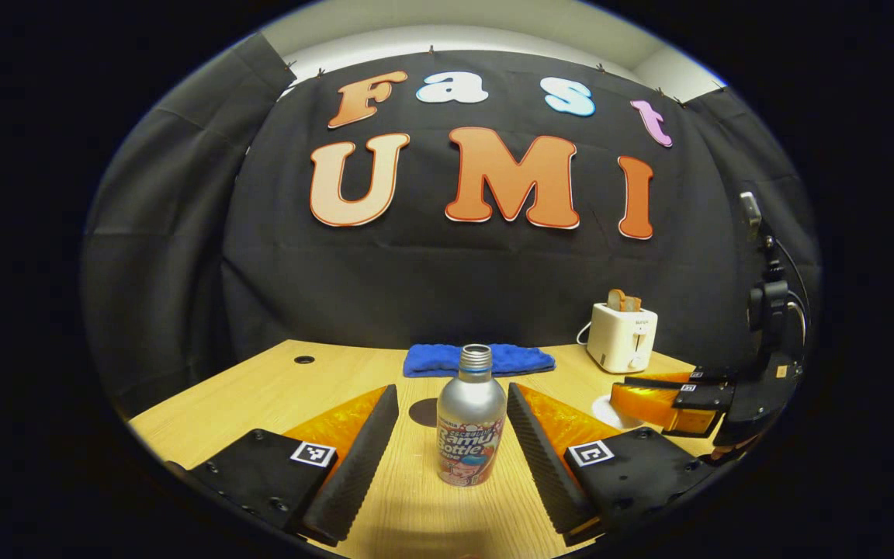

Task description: Open the teacup lid with one hand, grasp the water bottle and pour water into the teacup with the other hand; after pouring, place the water bottle on the coaster and then close the teacup lid.

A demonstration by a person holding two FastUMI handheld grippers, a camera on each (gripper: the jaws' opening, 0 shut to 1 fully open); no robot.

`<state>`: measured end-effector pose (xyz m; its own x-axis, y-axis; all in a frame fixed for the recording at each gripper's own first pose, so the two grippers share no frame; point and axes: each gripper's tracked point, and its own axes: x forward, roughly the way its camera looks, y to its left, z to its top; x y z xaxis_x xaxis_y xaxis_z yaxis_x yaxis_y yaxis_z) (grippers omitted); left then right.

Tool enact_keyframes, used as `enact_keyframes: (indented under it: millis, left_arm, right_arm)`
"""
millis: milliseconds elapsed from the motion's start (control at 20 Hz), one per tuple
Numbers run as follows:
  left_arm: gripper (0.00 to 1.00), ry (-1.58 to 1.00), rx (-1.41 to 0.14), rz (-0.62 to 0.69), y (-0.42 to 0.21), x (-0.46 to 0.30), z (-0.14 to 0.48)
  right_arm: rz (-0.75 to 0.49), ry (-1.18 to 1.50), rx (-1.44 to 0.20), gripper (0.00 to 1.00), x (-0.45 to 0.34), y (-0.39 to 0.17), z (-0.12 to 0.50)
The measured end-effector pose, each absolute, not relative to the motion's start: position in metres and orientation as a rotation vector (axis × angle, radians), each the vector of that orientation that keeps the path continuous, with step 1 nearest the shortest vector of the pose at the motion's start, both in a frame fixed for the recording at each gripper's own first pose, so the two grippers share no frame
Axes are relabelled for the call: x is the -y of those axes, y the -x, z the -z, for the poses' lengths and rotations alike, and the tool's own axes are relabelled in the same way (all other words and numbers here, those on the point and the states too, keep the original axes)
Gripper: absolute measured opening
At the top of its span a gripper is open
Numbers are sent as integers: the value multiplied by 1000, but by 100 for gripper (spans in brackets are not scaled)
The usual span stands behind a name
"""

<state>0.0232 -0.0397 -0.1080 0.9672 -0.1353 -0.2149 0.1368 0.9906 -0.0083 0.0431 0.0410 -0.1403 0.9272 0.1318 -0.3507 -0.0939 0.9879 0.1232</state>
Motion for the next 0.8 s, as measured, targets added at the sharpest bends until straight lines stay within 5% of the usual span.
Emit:
enact_keyframes:
  millis: [800]
  left_arm:
    - [93,5,-431,166,-51,57,200]
  right_arm:
    - [-108,-134,-332,22,-16,-28,122]
